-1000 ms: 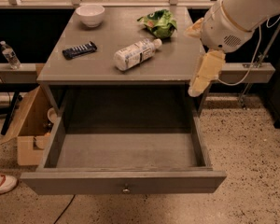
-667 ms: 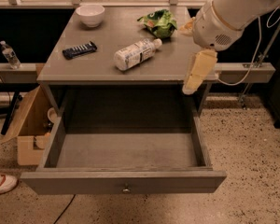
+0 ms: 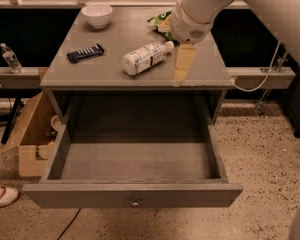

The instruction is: Place blue plastic bottle into top drawer

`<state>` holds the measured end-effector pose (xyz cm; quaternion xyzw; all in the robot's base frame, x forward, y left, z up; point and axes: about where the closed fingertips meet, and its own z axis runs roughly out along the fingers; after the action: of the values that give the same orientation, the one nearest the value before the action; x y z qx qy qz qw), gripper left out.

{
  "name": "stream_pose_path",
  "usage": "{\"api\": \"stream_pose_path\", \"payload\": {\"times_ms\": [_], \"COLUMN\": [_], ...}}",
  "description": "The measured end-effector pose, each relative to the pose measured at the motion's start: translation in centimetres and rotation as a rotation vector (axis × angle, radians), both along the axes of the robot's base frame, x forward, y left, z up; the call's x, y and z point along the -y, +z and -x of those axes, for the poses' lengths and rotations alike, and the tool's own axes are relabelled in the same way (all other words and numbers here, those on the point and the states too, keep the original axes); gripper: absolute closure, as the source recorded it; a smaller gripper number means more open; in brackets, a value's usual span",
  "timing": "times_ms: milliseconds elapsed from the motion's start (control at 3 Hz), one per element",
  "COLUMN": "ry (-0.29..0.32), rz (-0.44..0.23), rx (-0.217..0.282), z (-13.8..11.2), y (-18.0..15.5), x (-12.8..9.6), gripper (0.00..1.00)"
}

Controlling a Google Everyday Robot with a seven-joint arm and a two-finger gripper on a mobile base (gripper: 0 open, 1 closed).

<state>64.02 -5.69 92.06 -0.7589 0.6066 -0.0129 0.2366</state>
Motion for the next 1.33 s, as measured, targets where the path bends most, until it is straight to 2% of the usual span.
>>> {"api": "stream_pose_path", "payload": {"times_ms": [333,667,1000,1333], "ry": [0.023,0.032,0.037,0.029], "rz": [0.041,0.080,0.113,0.136], "rx": [0.017,0.024,0.008,-0.014], "z": [-3.6,-6.0,-7.8,-9.0], "y": [-1.4,-2.8,-4.6,-6.1], "x": [-2.8,-4.7,-5.9,-6.1], "gripper": [0.00,0.00,0.00,0.00]}}
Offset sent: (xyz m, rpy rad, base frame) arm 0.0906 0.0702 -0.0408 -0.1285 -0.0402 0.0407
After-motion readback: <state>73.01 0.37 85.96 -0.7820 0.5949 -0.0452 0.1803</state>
